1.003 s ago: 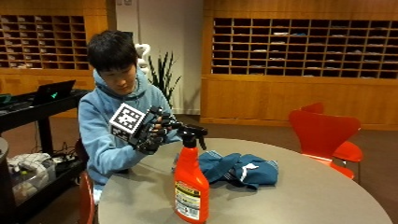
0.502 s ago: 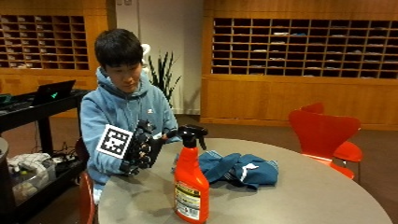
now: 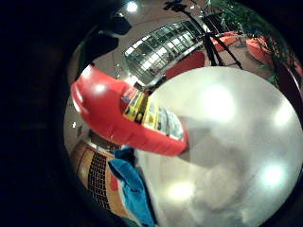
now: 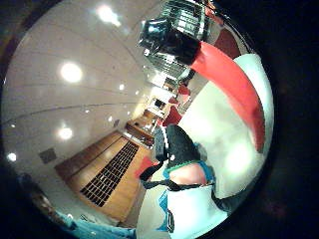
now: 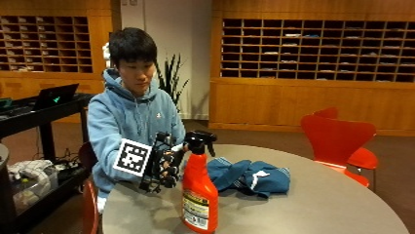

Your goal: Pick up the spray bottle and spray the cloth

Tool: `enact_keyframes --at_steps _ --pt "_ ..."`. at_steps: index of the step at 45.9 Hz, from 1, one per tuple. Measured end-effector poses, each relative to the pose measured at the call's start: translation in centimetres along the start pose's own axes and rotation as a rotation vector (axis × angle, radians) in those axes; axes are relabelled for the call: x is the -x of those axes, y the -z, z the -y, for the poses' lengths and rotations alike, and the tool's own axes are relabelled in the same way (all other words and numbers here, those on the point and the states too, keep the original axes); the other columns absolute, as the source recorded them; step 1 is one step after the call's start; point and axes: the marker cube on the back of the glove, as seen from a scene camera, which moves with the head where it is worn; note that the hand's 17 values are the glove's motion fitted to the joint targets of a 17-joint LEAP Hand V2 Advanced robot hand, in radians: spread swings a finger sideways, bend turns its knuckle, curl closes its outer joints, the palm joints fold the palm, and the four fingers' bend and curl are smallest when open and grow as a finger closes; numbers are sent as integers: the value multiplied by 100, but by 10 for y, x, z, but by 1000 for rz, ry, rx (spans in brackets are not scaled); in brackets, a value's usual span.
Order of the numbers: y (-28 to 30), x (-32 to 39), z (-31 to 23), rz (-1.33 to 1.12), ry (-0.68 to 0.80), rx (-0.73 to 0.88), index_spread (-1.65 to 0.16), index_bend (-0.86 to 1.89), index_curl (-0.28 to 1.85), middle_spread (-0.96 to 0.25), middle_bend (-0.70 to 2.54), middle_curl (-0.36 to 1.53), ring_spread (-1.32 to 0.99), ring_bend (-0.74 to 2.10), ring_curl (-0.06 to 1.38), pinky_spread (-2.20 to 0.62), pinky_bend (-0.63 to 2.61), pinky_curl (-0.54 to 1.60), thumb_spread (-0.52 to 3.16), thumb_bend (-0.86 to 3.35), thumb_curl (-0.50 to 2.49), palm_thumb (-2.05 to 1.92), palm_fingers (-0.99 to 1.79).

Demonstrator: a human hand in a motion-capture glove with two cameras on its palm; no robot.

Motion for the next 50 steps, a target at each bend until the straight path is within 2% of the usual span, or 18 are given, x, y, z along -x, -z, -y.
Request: enact_keyframes --at_steps 3,15,19,23,26,27,31,41,50 --pt "-3 0 0 2 15 30 -22 10 17 3 25 35 10 47 33 19 49 37 104 -2 39 60 30" --pt "-25 8 36 55 -24 -48 -20 11 18 2 26 36 8 50 34 17 47 36 103 -3 39 60 37" --pt "-27 9 33 94 -20 36 -20 11 18 2 27 36 7 53 34 17 45 35 103 -2 39 62 44" --pt "-31 12 42 131 -65 12 -19 17 21 1 26 36 5 58 35 16 39 33 102 -2 39 63 58" --pt "-30 12 39 142 -20 95 -19 19 23 1 21 35 3 59 35 16 37 33 102 -2 40 65 64" --pt "-31 12 39 141 -17 102 -19 17 24 -1 29 37 2 58 35 16 32 32 102 -2 40 65 70" --pt "-38 17 51 132 -101 44 -19 19 26 -2 31 38 -1 55 34 14 25 30 101 -2 40 66 82" --pt "-52 19 69 112 -208 98 -19 16 30 -5 28 38 -7 50 34 9 20 31 99 -2 40 68 102" --pt "-65 20 73 75 -180 136 -19 22 37 -10 44 44 -12 54 38 0 15 30 96 -1 42 75 134"
